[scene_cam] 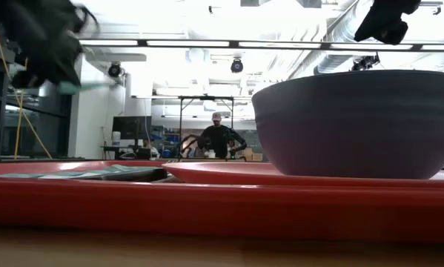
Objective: Set up tray
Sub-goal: Put the green spoon beside the green patterned fork on top of the blue napkin on the red tray
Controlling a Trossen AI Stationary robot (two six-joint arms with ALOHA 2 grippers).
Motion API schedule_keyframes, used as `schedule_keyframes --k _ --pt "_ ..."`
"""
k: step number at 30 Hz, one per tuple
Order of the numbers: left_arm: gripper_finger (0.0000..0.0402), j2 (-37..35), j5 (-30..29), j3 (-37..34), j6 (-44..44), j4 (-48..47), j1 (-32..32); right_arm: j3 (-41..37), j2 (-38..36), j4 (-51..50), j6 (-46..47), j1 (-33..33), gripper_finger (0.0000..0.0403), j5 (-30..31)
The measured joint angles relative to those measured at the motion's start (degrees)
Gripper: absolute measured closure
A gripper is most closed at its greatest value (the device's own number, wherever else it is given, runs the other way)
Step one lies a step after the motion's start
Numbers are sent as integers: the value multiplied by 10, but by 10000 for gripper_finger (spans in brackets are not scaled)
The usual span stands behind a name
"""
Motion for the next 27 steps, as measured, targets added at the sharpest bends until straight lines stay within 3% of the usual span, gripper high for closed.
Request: schedule_keyframes --k 5,10,18,23,27 --pt "333 -127 -13 32 -77 -1 0 0 0 0 -17 0 403 0" --pt "333 -154 -56 117 -105 -17 0 0 0 0 -32 0 403 1" --pt "333 -91 -57 318 -92 -59 0 0 0 0 -30 0 403 1" --pt "333 -12 -61 447 -56 -129 1 0 0 1 -30 0 403 4" --pt "333 56 -56 510 -15 -167 1 0 0 3 -32 0 403 14"
